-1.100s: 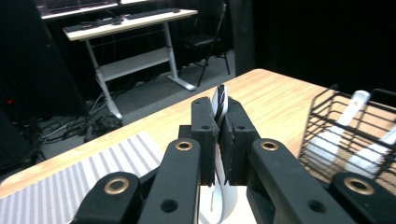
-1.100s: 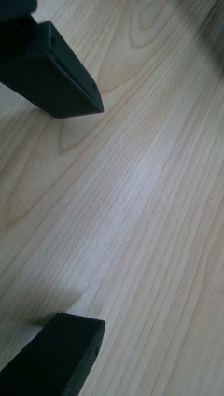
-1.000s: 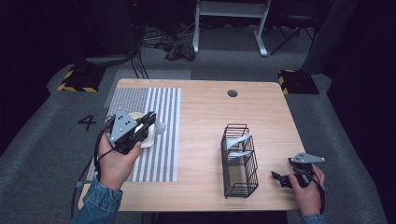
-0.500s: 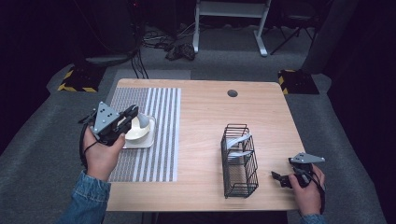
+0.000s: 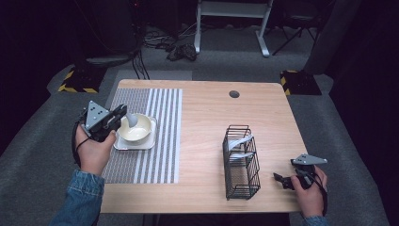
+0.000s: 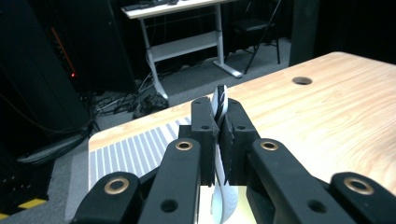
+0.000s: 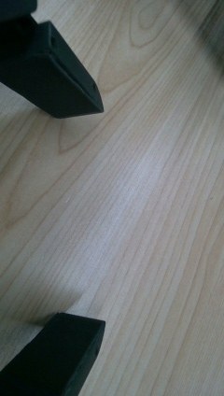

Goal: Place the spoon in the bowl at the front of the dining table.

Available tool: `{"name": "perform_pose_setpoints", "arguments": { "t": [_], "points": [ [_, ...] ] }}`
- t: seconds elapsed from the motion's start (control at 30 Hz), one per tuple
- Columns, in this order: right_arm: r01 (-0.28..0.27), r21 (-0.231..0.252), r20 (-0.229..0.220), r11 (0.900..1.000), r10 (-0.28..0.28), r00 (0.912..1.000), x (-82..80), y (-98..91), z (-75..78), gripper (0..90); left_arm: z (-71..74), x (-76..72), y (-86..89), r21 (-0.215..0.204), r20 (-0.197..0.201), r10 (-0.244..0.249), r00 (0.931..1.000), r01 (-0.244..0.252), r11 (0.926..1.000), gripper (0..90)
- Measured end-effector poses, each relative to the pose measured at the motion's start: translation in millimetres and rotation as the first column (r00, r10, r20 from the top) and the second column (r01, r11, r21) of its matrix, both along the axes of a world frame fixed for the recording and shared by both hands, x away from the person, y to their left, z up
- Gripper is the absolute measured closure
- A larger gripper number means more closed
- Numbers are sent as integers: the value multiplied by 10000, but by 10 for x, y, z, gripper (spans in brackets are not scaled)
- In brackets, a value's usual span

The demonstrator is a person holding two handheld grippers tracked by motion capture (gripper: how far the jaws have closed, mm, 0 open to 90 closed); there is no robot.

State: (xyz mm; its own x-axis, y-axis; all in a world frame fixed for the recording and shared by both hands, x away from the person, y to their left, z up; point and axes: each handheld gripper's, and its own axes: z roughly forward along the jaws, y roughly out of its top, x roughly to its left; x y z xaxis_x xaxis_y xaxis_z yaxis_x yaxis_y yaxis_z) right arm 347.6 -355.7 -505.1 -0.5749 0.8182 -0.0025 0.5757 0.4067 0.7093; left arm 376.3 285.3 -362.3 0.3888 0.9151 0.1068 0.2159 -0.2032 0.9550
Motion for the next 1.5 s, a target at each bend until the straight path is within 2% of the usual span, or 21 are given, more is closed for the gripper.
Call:
{"name": "perform_pose_setpoints", "arguments": {
  "t": [0.1,0.43,0.7,1.0,1.4,1.5],
  "points": [
    [-1,-1,0,10000,1,10000,0,0,0,0,-92,43,42,-124,-18,86,10000,-87,9999,849],
    [-5,9,-3,10000,5,10000,0,0,0,0,-293,160,121,277,-186,366,9992,-360,9990,849],
    [-2,-2,1,10000,2,10000,0,0,0,0,-448,214,163,341,-401,531,9978,-517,9981,849],
    [0,-1,1,10000,0,10000,0,0,0,0,-528,241,52,405,-534,296,9981,-274,9988,848],
    [-2,-3,2,10000,2,10000,0,0,0,0,-636,262,-13,353,-793,159,9967,-131,9993,847],
    [-2,-1,3,10000,2,10000,0,0,0,0,-644,262,-14,330,-741,153,9971,-129,9994,846]
  ]
}}
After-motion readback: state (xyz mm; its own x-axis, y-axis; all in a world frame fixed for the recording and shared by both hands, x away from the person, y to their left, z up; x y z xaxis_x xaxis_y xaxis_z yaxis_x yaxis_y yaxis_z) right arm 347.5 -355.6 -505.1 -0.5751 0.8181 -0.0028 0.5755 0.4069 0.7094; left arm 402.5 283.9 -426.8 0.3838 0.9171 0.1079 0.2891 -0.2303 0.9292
